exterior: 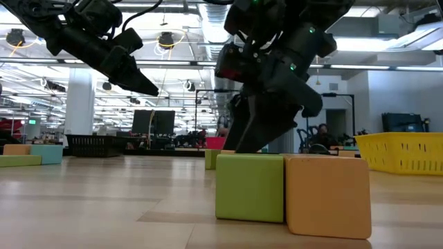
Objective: Sort & place blocks by color
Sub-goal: Put the orange block into the red bin
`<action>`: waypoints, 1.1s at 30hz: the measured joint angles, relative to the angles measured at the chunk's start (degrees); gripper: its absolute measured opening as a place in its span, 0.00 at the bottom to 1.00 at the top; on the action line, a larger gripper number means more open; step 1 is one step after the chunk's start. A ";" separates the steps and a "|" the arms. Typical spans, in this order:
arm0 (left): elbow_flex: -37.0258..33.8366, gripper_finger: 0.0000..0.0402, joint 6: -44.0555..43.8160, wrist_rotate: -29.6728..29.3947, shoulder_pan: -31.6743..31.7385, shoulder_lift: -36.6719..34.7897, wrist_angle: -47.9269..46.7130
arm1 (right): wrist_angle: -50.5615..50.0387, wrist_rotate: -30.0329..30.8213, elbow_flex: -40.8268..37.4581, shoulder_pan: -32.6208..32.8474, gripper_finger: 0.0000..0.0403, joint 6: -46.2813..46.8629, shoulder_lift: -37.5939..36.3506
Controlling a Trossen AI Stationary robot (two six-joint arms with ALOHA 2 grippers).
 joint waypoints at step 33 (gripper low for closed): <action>0.00 0.75 -1.03 -0.07 0.00 0.00 -0.22 | -2.77 -11.98 0.91 -13.94 0.31 -2.81 -13.11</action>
